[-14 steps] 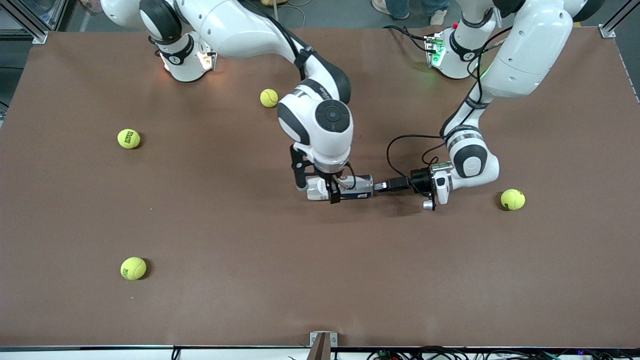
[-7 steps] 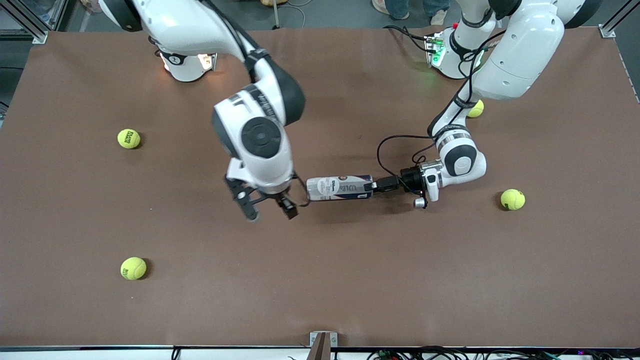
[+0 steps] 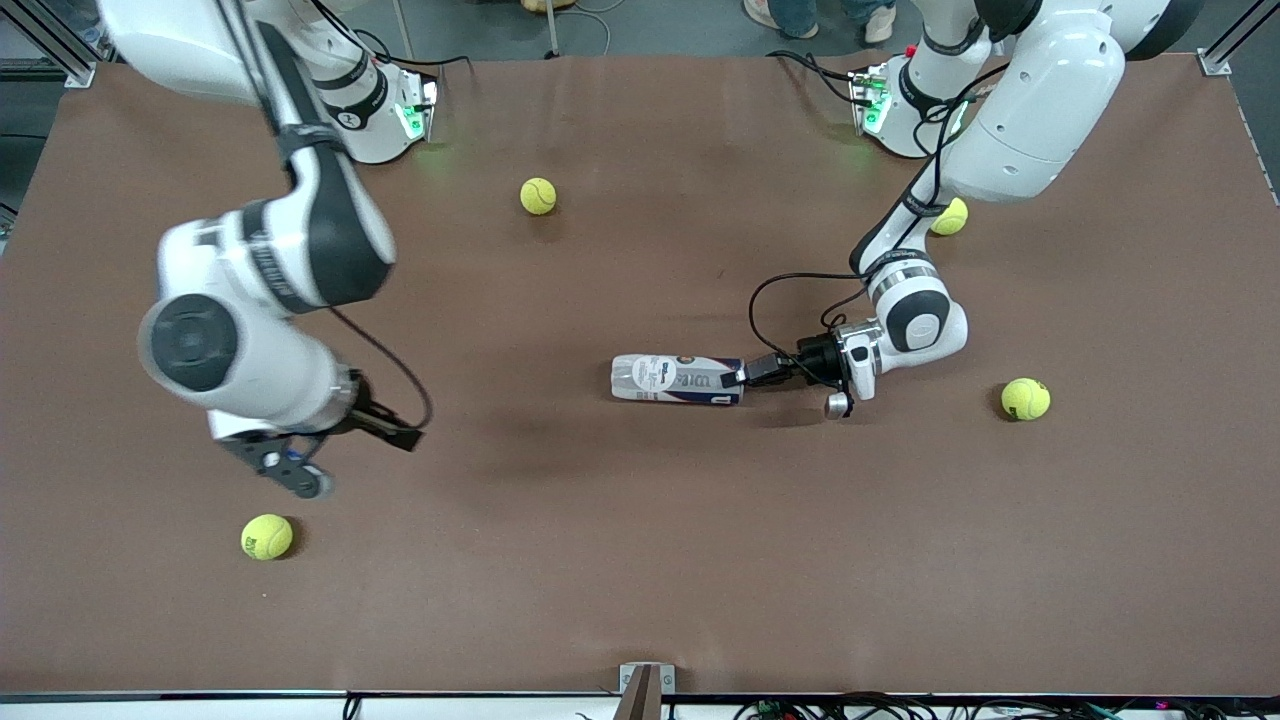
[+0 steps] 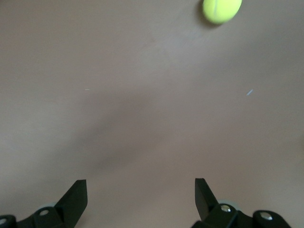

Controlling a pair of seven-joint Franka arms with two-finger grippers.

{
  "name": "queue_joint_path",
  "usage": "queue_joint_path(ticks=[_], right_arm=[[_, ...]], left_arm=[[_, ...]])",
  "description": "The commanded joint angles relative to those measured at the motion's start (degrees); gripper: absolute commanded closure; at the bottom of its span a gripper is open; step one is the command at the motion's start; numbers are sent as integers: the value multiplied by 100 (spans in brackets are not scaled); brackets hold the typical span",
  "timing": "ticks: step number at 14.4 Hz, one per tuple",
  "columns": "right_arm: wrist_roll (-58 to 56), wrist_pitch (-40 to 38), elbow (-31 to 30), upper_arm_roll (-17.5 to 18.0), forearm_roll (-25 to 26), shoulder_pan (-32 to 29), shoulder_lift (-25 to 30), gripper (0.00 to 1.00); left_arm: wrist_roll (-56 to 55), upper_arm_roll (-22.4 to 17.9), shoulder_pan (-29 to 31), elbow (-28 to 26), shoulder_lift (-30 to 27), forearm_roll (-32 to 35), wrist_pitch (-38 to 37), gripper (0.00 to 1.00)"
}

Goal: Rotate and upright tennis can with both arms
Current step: 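Rotate the can upright with the left gripper and lower it onto the table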

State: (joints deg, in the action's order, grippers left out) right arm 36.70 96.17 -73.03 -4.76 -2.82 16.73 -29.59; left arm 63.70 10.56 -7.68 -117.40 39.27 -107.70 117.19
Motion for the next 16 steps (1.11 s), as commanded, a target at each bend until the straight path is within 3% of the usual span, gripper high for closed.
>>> queue_joint_path(ticks=[1,4,7,13,16], right_arm=[[-1651,-151,-352,89,-44,-669,383,0],[-2945,-266,-326,63,62,-1162,489,0],[-3528,-266,-256,37,464,-1427,560,0],[-3546,-301,-150,54,519,-1787,542,0],[-3538,-266,-132,72,580,-1717,533,0]], left_arm=[[169,60,21,50,37,-137,15,100],[99,51,117,199,-59,-33,15,100],[-382,25,118,314,-270,423,23,100],[-2448,-28,126,516,-1007,1944,356,100],[-3684,-37,118,577,-1491,3049,568,100]])
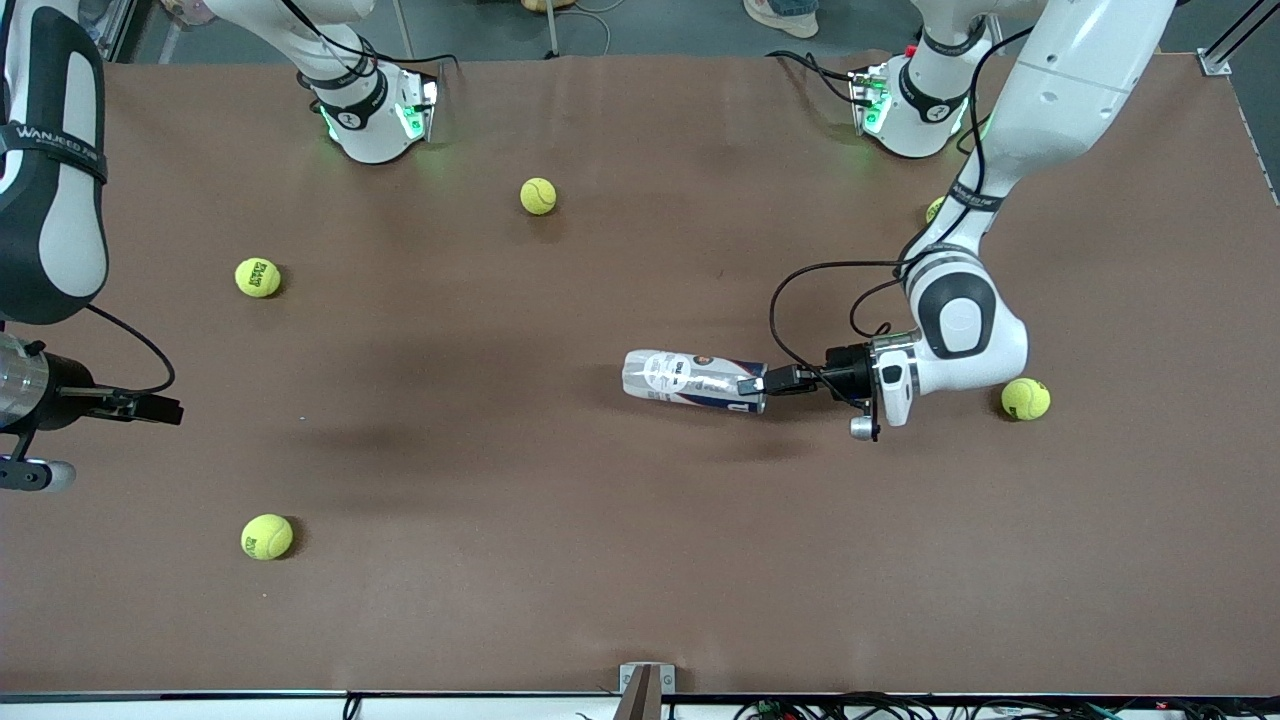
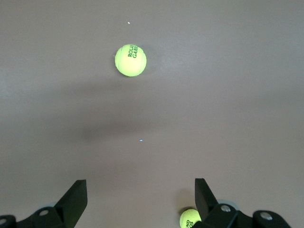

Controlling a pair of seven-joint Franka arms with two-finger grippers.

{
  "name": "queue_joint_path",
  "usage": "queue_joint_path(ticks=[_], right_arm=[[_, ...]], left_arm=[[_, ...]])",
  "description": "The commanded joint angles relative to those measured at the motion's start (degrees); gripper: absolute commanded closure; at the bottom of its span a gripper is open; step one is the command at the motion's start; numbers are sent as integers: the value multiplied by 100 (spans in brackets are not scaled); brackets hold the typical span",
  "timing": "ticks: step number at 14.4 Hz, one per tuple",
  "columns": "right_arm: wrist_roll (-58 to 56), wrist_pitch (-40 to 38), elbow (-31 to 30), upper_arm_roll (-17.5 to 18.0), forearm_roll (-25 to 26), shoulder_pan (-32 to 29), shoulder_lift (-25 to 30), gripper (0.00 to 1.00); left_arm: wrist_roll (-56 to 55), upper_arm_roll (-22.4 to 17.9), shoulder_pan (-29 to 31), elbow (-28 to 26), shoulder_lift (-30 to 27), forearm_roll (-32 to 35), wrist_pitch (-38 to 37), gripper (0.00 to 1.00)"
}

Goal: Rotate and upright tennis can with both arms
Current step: 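Rotate the can upright with the left gripper and lower it onto the table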

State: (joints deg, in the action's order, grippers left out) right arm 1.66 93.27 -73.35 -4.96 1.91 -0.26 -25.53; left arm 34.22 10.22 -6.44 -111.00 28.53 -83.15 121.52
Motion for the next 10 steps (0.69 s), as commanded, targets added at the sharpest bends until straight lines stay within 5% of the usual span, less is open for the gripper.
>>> queue_joint_path(ticks=[1,10], right_arm=[[-34,-2,-31,92,99,-36,128,0],[-7,-485,14,118,-156,-18,321,0]], left_arm=[[-1202,6,-7,-18,-549,989,135,100],[-6088,427,-313,1017,-1148,5093,65,100]])
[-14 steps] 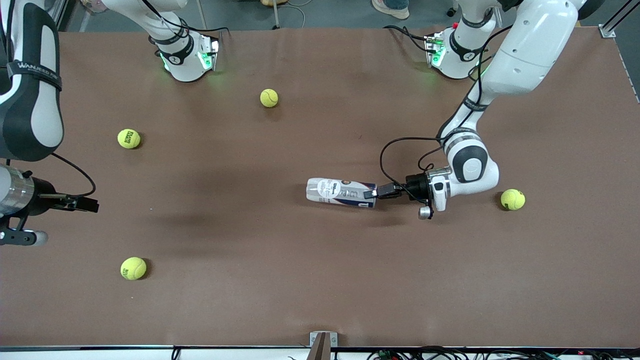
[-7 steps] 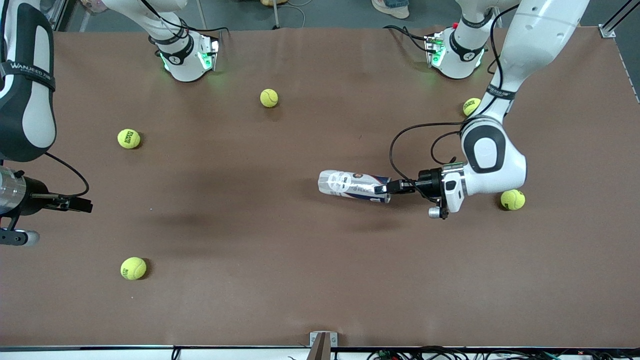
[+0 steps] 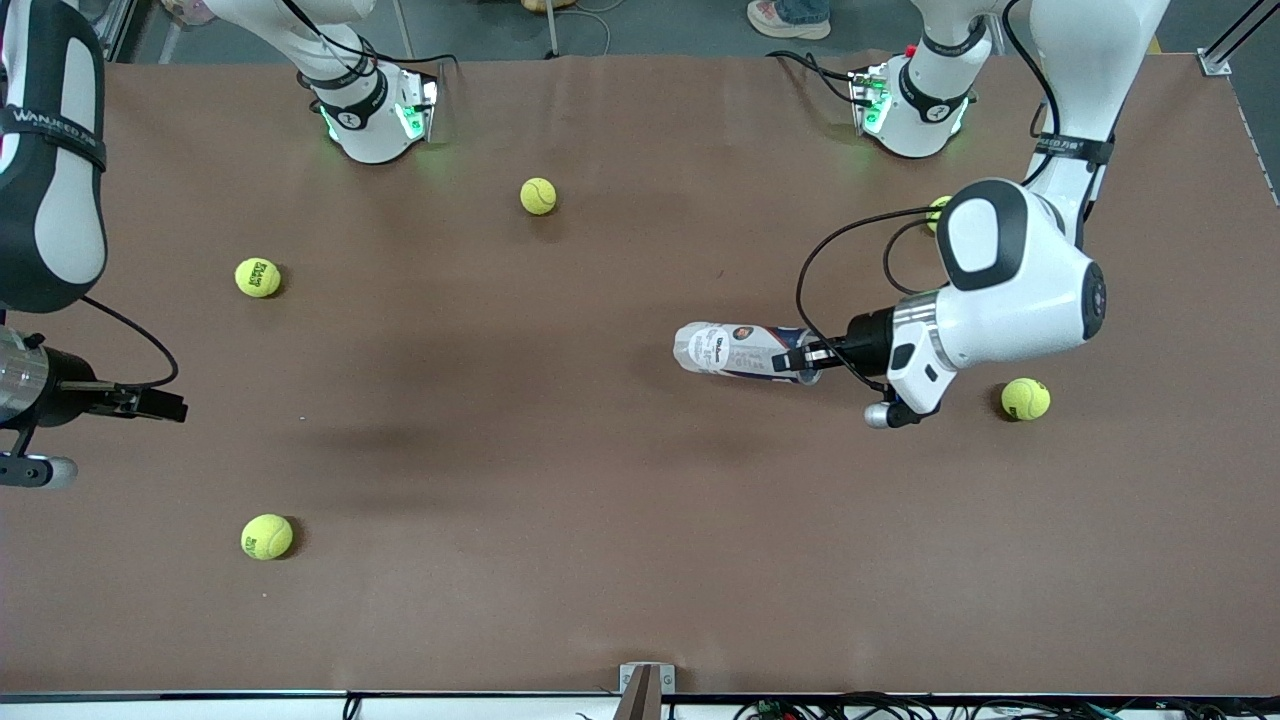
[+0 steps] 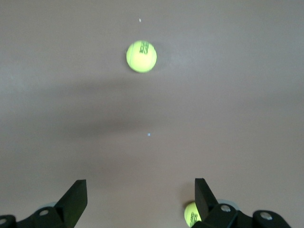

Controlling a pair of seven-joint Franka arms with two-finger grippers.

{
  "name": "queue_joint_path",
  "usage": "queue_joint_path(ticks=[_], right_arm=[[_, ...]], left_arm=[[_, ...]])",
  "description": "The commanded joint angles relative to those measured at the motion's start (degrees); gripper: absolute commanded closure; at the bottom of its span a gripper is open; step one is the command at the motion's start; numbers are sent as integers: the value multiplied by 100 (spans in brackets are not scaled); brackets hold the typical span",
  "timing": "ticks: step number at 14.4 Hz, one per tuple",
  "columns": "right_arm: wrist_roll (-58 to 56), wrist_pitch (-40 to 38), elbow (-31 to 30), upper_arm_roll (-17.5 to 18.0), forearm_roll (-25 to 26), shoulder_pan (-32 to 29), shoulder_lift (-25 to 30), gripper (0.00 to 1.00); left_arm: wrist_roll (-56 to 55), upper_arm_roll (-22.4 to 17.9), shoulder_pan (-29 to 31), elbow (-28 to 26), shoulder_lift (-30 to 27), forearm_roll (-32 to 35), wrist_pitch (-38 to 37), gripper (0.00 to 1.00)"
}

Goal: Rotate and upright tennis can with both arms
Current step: 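Rotate the can upright with the left gripper and lower it onto the table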

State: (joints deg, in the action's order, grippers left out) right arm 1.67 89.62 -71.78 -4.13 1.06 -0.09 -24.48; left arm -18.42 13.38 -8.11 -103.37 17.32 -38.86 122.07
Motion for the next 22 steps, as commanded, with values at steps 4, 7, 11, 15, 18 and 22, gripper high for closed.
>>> queue_joint_path(ticks=[4,7,11,15,18,22], right_arm=[[0,-147,-135,70,-97,-9,391,0],[-35,-279,-152,96,-123,-52,540,0],[-175,-393,-590,79,-114,-79,1032,0],[-324,-393,-1108,79,-106,-88,1638,0],[-413,-366,-1645,79,-106,-140,2226,0],[-413,-375,-2208,79,-53,-123,2860,0]], left_arm=[[-2725,130,-901,966,87,2432,-270,100],[-3727,121,-1525,1634,446,3645,-692,100],[-4774,33,-2465,2671,1272,5026,-1430,100],[-4899,-449,-3177,3112,1844,5249,-1432,100],[-4925,-1274,-3986,3130,2056,5231,-1361,100],[-4943,-1400,-4129,3130,2144,5231,-1344,99]])
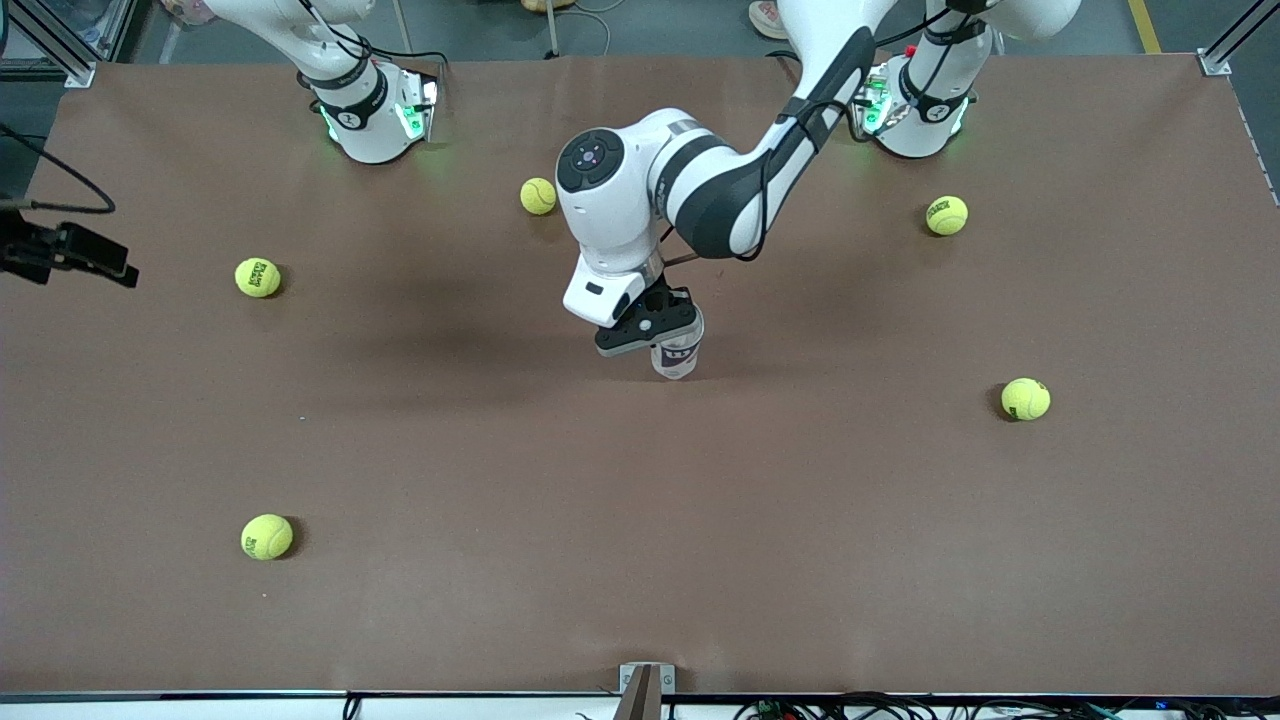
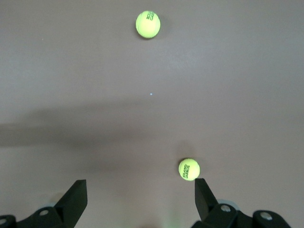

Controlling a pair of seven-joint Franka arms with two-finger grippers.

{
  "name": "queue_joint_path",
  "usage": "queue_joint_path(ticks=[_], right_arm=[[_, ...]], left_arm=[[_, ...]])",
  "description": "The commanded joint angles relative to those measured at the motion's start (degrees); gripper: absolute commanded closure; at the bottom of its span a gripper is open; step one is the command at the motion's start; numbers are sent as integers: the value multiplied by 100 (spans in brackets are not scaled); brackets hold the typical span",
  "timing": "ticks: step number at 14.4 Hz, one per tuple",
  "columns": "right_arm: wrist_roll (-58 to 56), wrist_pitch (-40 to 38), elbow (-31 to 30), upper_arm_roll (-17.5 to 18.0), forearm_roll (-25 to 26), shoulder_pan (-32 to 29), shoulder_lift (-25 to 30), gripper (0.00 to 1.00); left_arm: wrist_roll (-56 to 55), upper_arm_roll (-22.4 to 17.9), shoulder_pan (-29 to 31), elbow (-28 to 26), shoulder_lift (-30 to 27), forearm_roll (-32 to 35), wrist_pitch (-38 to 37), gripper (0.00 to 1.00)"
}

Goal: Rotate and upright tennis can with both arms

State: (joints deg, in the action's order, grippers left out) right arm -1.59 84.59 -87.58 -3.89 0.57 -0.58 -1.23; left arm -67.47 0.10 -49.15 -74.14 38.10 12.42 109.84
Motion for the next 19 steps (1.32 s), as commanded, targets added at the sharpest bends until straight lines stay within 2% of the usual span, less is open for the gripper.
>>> queue_joint_path(ticks=[1,4,5,8,13,14,19], right_arm=[[-87,128,-715,55,4,-65,640,0],[-87,102,-743,64,4,-21,711,0],[-87,110,-734,72,4,-12,712,0],[-87,111,-734,72,22,32,746,0],[-96,111,-734,64,22,23,843,0],[-87,111,-734,64,22,32,843,0],[-87,102,-734,55,22,6,843,0]], left_arm=[[-38,-72,-24,207,49,86,-121,94],[-12,-37,28,198,-4,-29,-77,61],[-12,-28,29,198,-4,-38,-77,57],[-12,-36,55,198,-91,-107,-77,55],[59,-37,327,189,-539,-231,-138,16],[102,-54,406,180,-662,-231,-156,0],[909,-54,1099,145,-1374,-547,-374,0]])
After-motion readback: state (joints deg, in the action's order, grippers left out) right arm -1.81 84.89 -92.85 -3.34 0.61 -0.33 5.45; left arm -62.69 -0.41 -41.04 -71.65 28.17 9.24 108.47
